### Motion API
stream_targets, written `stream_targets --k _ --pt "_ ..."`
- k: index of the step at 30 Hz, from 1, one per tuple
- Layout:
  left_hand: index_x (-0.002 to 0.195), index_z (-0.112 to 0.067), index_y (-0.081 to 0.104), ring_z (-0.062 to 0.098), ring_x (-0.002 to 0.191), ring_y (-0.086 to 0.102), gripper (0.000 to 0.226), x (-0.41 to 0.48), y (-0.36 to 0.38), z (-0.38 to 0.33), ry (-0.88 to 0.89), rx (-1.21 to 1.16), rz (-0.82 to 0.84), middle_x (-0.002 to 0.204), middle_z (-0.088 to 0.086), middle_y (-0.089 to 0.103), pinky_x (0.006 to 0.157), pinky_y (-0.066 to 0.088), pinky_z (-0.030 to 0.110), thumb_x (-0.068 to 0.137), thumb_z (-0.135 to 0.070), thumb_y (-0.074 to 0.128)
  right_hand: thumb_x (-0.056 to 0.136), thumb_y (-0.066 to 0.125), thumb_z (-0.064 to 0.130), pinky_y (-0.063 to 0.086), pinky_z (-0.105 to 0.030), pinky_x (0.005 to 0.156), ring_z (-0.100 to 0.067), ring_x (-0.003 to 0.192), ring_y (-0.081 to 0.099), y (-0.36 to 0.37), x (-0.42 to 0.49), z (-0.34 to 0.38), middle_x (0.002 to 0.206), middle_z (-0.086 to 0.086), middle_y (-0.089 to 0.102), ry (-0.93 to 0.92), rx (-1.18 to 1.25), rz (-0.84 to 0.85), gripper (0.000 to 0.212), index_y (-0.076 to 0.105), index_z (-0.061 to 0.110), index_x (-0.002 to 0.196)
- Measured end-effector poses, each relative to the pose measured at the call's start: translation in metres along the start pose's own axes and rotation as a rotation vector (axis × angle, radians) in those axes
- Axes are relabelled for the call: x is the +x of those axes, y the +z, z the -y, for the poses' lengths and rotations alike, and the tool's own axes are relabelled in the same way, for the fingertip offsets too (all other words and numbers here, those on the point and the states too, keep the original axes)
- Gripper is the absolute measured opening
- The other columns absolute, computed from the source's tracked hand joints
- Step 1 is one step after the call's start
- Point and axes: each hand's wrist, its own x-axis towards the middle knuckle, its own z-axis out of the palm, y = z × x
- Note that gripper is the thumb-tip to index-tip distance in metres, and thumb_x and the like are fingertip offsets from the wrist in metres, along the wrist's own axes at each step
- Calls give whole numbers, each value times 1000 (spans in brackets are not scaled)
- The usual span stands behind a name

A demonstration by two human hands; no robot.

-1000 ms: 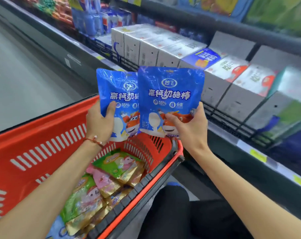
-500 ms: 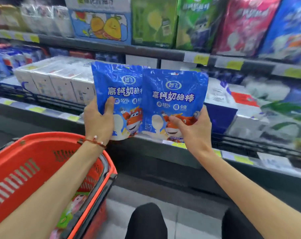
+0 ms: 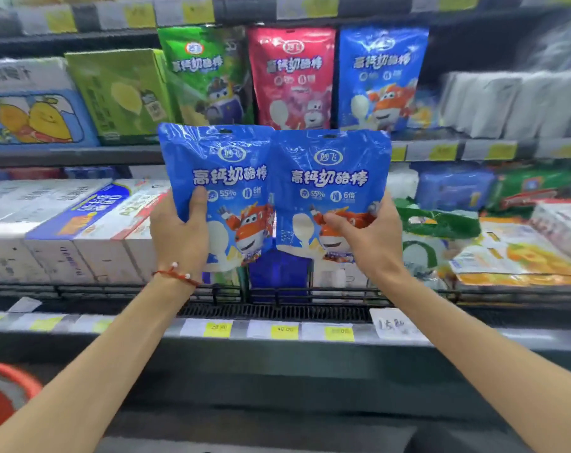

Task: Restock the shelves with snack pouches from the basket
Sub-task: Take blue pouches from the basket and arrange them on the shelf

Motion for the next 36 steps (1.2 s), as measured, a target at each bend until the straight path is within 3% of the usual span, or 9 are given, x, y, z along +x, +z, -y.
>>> stream_targets --k 3,5,11,18,24,29,31,33,36 --pt "88 -13 60 13 68 52 17 6 47 -14 32 8 -1 79 2 61 62 42 28 97 -27 57 74 91 26 59 -24 77 1 83 70 -33 40 -6 99 13 73 -29 -36 -56 54 54 18 111" --pt "86 -13 59 13 70 52 17 13 74 -22 44 -10 13 80 4 61 60 41 24 97 -25 57 74 91 27 56 -18 75 1 83 70 -47 69 -5 99 13 73 -43 -52 -67 55 54 18 113" --pt "91 -12 60 -11 56 51 12 37 128 -34 65 -56 60 74 -9 58 55 38 8 98 -22 56 68 92 33 60 -40 87 -10 90 73 -63 155 -2 101 8 76 -81 -31 -149 61 58 17 116" --pt "96 -15 61 -10 61 54 8 57 164 -46 88 -174 97 78 -12 61 60 44 12 99 -19 55 64 93 36 61 -48 85 -19 90 76 -65 208 4 101 1 77 -128 34 -76 65 56 16 112" --pt "96 -16 64 -12 57 54 13 78 182 -51 66 -156 55 77 -14 62 58 42 10 98 -25 55 68 92 37 61 -42 86 -13 92 73 -58 246 11 102 9 74 -178 -40 -106 63 53 19 114" --pt "98 -17 65 -8 65 62 12 89 195 -57 56 -227 85 82 -13 67 61 49 14 99 -23 55 70 92 37 59 -41 91 -15 98 71 -62 267 -8 108 3 72 -171 -109 -34 69 49 14 119" --pt "99 -15 65 -6 64 62 13 93 201 -60 53 -258 92 81 -12 67 60 48 15 99 -23 55 77 89 33 57 -25 89 -15 102 68 -66 270 -14 112 0 68 -164 -118 6 66 49 10 123" --pt "99 -13 65 -5 64 62 13 95 210 -66 65 -297 97 81 -10 67 61 49 16 99 -22 55 86 82 31 50 -7 77 -8 95 65 -73 270 -18 108 1 65 -148 -153 44 56 50 7 124" --pt "100 -11 64 -7 63 60 13 103 229 -75 62 -333 98 80 -8 65 60 49 15 99 -19 55 100 63 37 56 -19 73 -5 83 62 -81 269 -22 106 -6 67 -115 -109 72 38 52 6 120"
